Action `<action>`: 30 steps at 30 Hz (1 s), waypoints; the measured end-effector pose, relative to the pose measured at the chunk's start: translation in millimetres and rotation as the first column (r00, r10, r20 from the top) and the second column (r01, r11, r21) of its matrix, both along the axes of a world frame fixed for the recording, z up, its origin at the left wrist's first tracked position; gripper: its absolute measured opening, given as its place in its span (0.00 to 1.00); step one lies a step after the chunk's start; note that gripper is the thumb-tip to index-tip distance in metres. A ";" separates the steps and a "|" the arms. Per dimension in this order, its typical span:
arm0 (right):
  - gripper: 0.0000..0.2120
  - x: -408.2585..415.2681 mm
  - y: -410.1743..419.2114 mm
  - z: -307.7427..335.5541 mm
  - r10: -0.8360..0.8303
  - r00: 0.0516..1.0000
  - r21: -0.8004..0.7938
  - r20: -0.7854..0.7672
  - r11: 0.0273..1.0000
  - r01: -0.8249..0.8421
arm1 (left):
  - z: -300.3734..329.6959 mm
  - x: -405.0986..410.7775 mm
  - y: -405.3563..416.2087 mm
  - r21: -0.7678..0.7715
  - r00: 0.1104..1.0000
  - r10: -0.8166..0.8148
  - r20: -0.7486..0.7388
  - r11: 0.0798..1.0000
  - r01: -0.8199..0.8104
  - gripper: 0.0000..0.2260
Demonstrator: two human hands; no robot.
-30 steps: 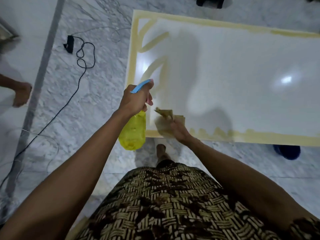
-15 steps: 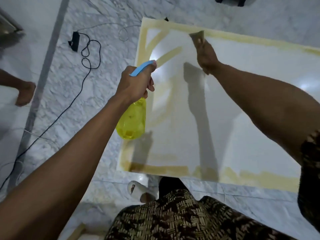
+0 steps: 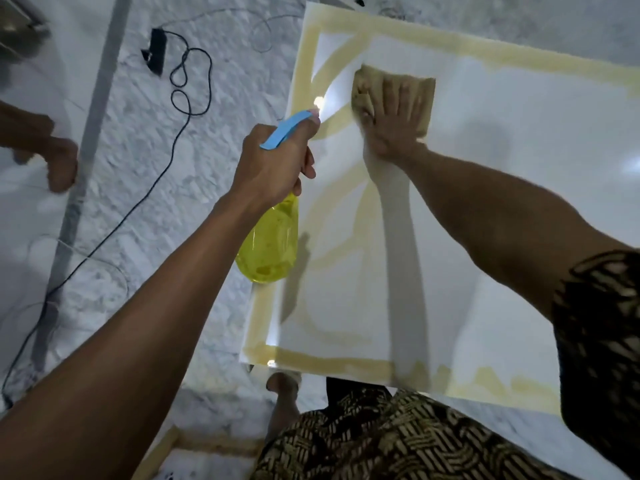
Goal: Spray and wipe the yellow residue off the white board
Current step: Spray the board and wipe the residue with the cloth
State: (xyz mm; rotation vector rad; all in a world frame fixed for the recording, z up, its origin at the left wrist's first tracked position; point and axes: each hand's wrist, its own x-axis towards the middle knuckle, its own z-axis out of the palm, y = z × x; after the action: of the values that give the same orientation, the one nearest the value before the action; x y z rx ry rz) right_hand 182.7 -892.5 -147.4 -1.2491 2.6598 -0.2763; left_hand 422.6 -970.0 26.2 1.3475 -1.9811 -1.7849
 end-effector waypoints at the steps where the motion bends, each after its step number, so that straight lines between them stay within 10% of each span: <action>1: 0.28 18.1 16.0 -14.8 0.036 0.999 0.053 0.034 0.998 -0.038 | 0.6 7.7 2.1 -0.005 1.000 -0.010 0.000 1.000 0.010 0.16; 16: 0.28 359.1 229.1 -3.1 0.072 0.997 0.128 -0.026 0.989 -0.069 | 0.1 203.4 97.5 0.094 0.980 -0.195 -0.041 0.976 0.198 0.28; 20: 0.26 393.1 231.2 40.3 -0.107 0.956 0.332 0.273 0.943 0.011 | 10.4 235.7 108.8 0.097 0.977 -0.213 0.015 0.973 0.210 0.28; 25: 0.22 374.2 202.6 130.2 -0.379 0.425 0.069 0.822 0.807 0.587 | 38.3 248.2 96.5 0.030 0.976 -0.209 -0.057 0.977 0.211 0.28; 30: 0.18 338.6 185.7 166.5 -0.146 0.112 -0.027 0.983 0.489 0.872 | 62.4 238.9 80.3 -0.055 0.968 -0.224 -0.117 0.974 0.219 0.25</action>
State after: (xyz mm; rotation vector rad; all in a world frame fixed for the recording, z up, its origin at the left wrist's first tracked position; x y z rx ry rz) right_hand 521.3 -706.8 19.1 0.2047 1.7292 -1.6019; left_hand 661.6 -889.7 88.7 1.0109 -2.1600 -1.8562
